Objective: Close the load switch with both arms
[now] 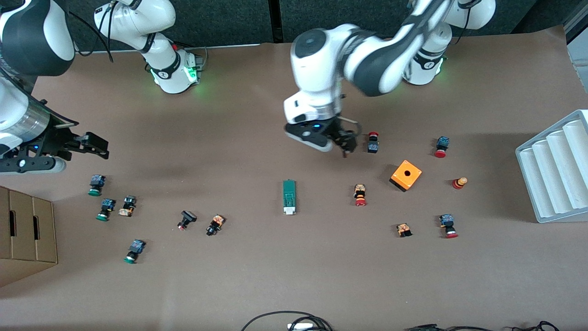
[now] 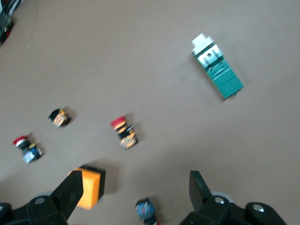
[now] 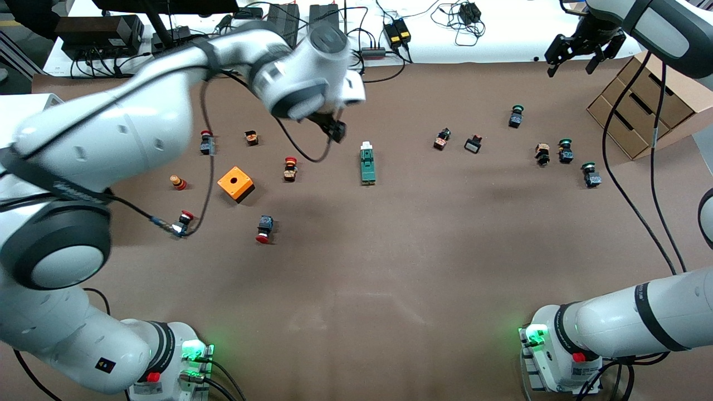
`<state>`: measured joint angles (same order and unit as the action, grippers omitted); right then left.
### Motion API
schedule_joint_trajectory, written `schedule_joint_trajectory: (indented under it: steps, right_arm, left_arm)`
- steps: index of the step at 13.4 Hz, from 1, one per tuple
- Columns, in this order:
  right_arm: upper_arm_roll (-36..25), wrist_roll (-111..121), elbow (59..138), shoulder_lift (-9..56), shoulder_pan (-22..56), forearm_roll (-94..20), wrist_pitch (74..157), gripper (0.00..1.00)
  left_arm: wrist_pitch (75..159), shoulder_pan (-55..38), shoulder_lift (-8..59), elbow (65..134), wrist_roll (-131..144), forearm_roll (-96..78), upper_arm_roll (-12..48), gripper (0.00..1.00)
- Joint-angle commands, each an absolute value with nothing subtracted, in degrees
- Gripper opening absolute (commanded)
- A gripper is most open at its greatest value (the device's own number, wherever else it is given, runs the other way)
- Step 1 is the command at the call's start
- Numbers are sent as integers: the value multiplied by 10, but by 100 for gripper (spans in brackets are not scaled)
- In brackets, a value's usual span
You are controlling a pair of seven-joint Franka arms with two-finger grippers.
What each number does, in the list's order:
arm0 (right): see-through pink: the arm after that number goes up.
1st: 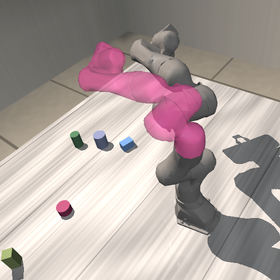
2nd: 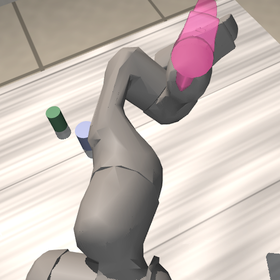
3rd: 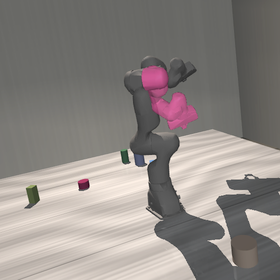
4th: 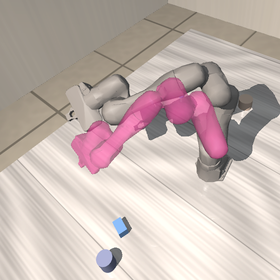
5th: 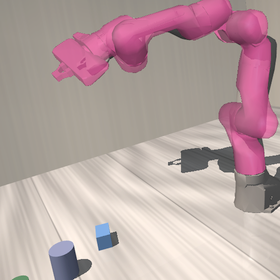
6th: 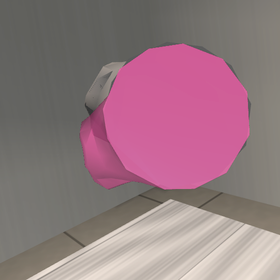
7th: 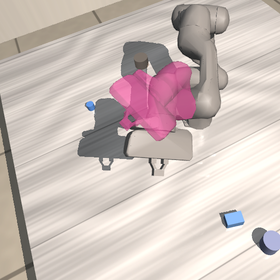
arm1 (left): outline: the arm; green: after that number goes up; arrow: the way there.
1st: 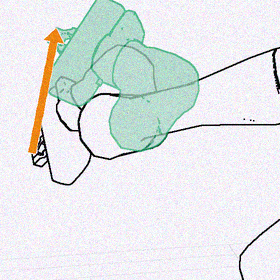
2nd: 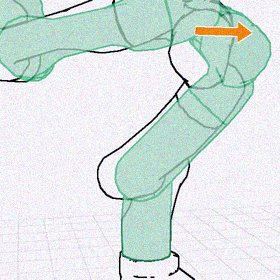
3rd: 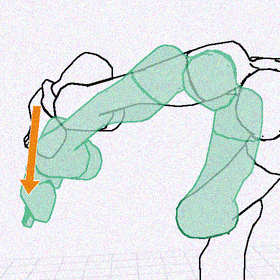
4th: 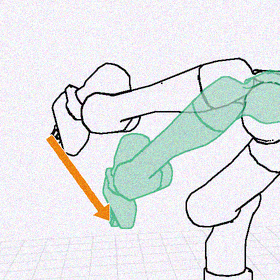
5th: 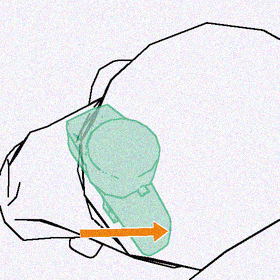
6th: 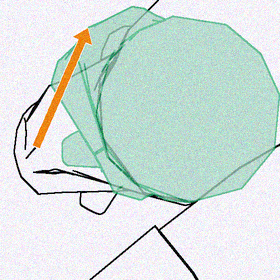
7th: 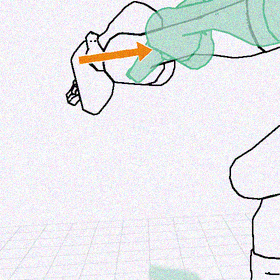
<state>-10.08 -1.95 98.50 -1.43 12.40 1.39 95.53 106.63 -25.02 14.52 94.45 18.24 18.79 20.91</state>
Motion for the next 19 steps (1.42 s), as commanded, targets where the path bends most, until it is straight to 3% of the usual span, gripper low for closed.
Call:
schedule_joint_trajectory:
  steps: [1, 6, 13, 19]
  right_arm:
    - [-106, -16, 975, -14, 113, 19, 946, 100]
    - [-106, -12, 974, -16, 108, 12, 953, 100]
    - [-100, -11, 976, -16, 98, 10, 964, 100]
    - [-83, -12, 976, -17, 91, 11, 964, 100]
  left_arm:
    - [1012, -188, 90, 945, 141, 123, 214, 100]
    - [905, -95, 77, 874, 137, 81, 214, 100]
    - [881, 9, 76, 858, 70, 44, 211, 100]
    - [896, 18, 5, 925, 17, 14, 125, 100]
